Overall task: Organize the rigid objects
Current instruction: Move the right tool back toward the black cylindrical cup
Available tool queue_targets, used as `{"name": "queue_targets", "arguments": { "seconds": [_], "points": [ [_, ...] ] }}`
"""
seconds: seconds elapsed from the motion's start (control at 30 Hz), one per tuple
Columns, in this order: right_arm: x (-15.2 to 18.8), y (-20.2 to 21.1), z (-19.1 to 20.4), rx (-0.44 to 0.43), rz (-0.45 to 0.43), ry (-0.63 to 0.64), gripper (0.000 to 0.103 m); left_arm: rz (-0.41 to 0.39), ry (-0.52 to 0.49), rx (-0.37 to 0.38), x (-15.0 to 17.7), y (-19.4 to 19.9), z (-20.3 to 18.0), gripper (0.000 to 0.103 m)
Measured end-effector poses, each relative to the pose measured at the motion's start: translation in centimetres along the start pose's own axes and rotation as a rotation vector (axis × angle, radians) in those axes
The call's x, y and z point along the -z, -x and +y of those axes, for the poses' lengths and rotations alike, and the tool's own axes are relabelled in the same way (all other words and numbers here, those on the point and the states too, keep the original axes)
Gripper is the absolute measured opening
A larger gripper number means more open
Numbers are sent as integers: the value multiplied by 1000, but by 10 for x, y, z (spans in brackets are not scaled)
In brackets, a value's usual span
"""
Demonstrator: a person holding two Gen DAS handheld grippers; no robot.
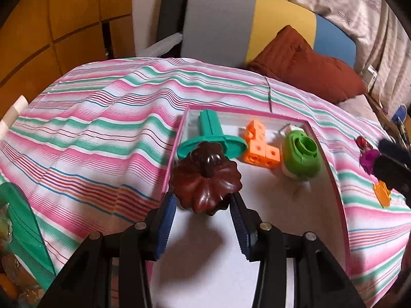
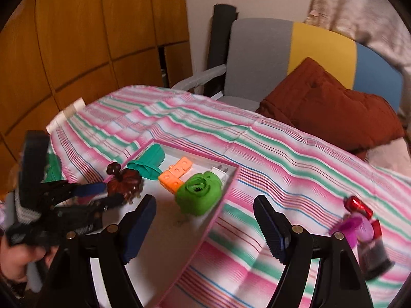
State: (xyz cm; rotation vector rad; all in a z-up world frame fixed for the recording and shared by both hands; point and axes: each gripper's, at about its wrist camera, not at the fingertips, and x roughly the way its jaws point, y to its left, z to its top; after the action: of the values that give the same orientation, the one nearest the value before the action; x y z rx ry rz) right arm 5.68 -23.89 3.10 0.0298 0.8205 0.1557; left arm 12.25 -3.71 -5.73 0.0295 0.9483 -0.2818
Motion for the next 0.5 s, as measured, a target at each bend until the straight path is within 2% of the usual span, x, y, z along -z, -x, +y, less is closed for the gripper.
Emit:
{"name": "queue_targets", "arguments": {
  "seconds": [0.1,0.23,0.37,0.5],
  "points": [
    [12,16,-18,10,-2,-43,79,1,22,24,4,5,3,44],
    [32,35,-48,77,16,-83,79,-13,47,72,22,18,0,44],
    [51,51,-77,142,30,-122,79,-98,95,194,36,41,-3,44],
    [76,60,-105,177,56,-189,79,-120,76,257,42,54,-20,44]
  ]
}}
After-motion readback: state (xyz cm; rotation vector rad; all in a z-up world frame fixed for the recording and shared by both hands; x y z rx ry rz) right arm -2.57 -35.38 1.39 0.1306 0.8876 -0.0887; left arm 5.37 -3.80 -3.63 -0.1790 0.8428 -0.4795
